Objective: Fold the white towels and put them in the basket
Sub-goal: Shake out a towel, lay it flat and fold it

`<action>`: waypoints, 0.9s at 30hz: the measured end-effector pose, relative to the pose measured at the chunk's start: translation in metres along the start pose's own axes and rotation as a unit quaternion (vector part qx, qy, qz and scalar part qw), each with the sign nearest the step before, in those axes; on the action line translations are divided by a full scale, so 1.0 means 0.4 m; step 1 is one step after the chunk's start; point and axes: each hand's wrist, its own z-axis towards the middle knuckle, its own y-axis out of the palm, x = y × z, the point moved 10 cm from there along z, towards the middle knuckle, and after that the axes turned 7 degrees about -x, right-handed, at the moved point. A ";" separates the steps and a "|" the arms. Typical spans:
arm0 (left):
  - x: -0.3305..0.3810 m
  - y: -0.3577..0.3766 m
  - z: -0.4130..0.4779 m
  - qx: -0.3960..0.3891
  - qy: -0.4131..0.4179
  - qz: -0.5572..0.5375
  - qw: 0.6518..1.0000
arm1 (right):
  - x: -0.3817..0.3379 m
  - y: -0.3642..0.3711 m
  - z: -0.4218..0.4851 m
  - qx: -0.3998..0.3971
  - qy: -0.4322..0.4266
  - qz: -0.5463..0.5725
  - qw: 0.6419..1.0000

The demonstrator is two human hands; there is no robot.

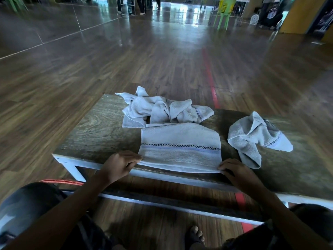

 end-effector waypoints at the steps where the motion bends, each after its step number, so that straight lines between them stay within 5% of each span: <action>1: -0.002 0.000 -0.002 -0.003 0.002 0.008 1.000 | -0.001 -0.004 0.000 0.009 -0.003 0.000 1.000; 8: 0.014 0.007 -0.007 -0.013 0.014 0.049 0.999 | 0.000 -0.002 -0.005 0.023 -0.006 -0.002 1.000; 14: 0.029 0.028 -0.026 -0.074 0.058 0.117 0.989 | -0.030 0.014 -0.018 -0.058 -0.004 -0.053 0.997; 21: 0.079 0.019 -0.033 -0.020 0.108 0.130 0.985 | -0.112 0.002 -0.048 -0.003 -0.077 -0.184 0.980; 27: 0.046 -0.070 -0.011 0.008 -0.011 -0.025 1.000 | -0.082 -0.079 -0.034 0.028 -0.036 -0.062 0.997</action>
